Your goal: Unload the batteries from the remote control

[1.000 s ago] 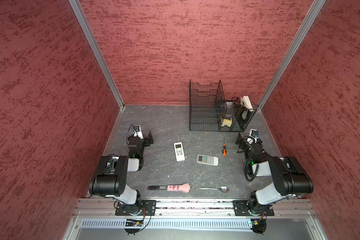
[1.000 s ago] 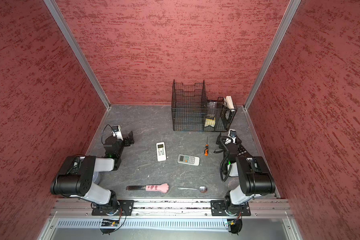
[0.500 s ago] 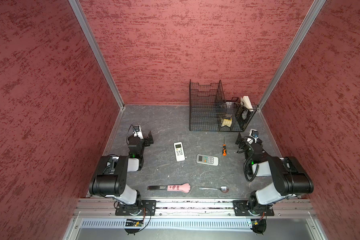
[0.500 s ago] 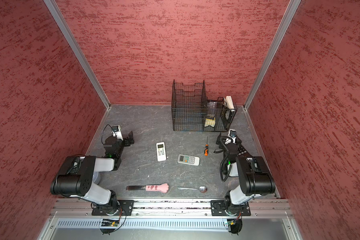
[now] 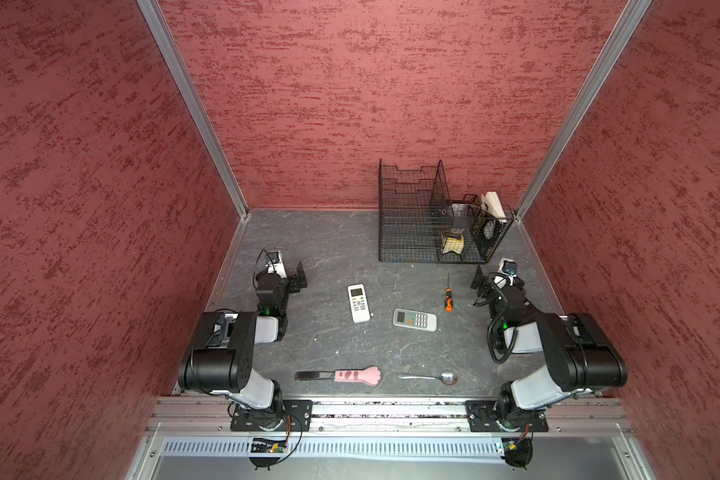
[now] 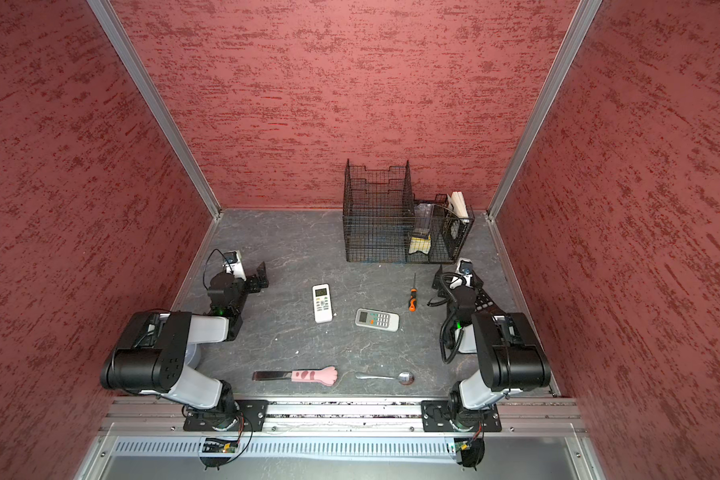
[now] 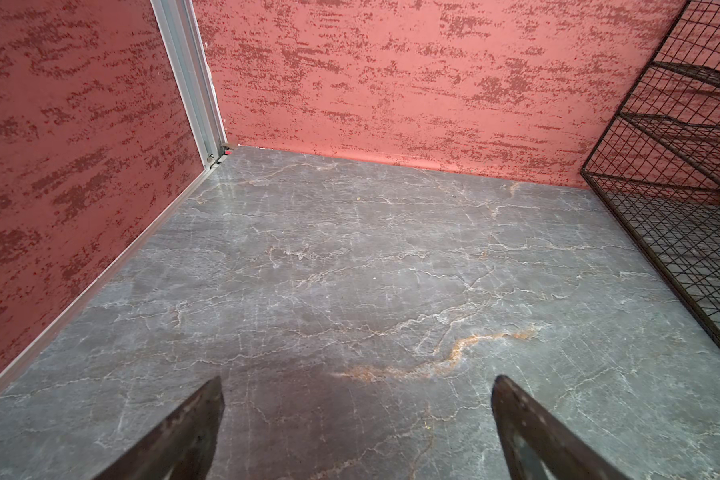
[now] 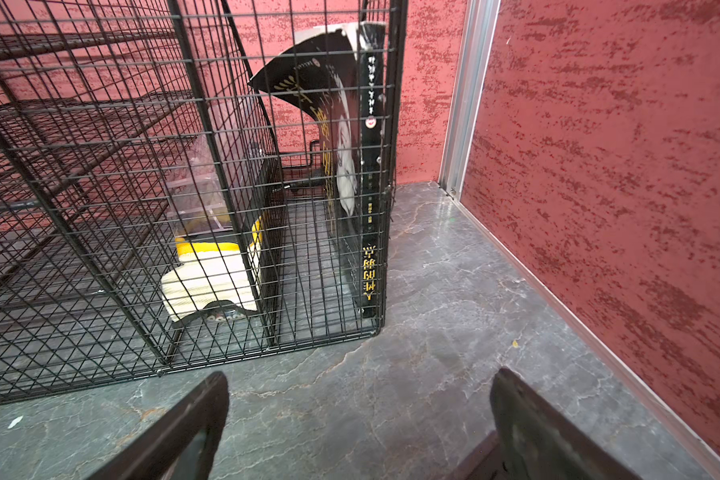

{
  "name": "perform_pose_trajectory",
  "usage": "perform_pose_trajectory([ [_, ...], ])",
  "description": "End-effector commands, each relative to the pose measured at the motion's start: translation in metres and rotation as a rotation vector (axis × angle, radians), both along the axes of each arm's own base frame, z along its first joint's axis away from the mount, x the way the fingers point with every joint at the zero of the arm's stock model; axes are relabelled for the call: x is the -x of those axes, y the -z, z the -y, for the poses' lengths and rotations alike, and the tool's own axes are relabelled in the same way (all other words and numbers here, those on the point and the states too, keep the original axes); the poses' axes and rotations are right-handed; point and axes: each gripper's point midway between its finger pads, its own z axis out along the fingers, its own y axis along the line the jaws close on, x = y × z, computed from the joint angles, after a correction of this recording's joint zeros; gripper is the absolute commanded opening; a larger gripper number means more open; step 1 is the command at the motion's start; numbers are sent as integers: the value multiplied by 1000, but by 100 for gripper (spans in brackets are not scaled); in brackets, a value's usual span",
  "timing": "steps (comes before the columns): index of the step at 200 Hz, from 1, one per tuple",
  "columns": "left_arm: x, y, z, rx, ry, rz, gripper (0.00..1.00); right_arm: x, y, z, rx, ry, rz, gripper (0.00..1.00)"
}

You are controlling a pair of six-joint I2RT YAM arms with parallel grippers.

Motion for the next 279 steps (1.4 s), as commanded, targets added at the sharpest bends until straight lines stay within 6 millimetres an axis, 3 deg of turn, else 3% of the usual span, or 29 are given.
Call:
perform_pose_trajectory([
  [1,2,-7,-8,17,-48,8,99,0,-17,1,-8,3,65,99],
  [27,8,-23,-10,16,-77,-33,99,8,-49,9,-31,53,64,99],
  [48,22,-42,-37,114,-269,-140,99,14,-66,20,-152,143,-29,99],
  [65,43,-50,-64,277,-452,-194,99,12,-71,7,-229,97,-186,99],
  [85,42,-65,-42,432,-276,-212,100,15,-79,-25,-310,-59,-240,99],
  [116,59,-82,-10,399,-189,-251,99,42,-87,-68,-304,-169,-266,99],
  [175,92,-76,47,406,-37,-398,99,80,-43,-157,-157,-307,-553,99],
  [205,106,-76,68,397,-2,-456,99,99,-15,-198,-75,-411,-712,82],
  [235,115,-77,74,380,-5,-469,99,122,16,-228,3,-470,-828,75],
  [279,118,-76,78,385,-3,-481,99,140,46,-255,171,-536,-930,83],
])
